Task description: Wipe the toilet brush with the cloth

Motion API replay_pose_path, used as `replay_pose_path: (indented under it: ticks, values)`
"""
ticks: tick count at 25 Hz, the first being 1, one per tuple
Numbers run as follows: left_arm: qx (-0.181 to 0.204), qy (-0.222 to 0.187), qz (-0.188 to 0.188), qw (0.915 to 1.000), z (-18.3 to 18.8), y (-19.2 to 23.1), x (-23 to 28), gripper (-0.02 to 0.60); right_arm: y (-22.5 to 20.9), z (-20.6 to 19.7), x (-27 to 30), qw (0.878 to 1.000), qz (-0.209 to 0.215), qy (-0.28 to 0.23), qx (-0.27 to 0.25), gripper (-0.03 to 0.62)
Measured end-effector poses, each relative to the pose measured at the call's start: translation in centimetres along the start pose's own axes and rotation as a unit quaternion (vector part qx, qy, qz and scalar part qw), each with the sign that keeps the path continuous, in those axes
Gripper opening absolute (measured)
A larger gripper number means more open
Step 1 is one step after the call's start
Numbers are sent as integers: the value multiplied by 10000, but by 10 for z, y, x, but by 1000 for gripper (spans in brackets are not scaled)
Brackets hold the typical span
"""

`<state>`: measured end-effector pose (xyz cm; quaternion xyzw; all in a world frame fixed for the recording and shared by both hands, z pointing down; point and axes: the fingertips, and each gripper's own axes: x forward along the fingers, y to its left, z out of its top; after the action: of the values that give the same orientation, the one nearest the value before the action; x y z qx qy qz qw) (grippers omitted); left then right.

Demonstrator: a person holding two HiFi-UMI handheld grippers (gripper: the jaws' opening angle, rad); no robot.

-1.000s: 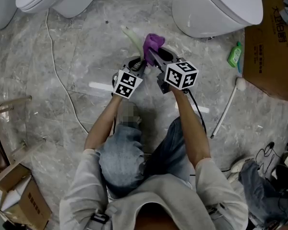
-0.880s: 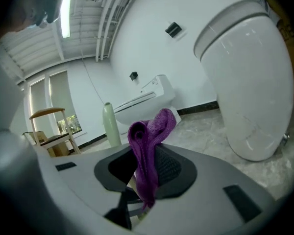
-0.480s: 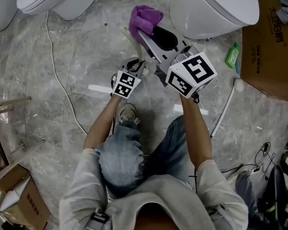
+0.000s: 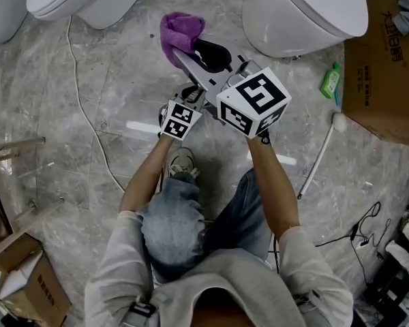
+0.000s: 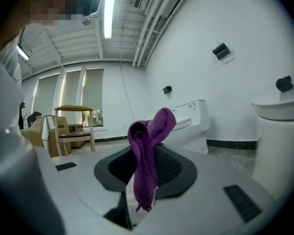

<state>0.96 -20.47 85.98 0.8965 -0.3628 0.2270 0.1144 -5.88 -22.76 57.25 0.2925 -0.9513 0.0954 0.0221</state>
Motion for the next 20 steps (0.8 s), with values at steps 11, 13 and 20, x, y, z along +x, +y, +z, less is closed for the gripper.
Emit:
replay_pose_path:
  ticks: [11,13,20]
  values:
    - [-53,-77,24,10000,1,1,2,66,-9,-91,-15,9963,-173,743,385,107]
    - [-56,-75,30,10000,1,1,3,66,-11,-105,-18,9951,-203,871,422,107]
    - [-55,-179,74,9998,2,1,1,66,-16,-163,-28,9884,-269,1408,500,109]
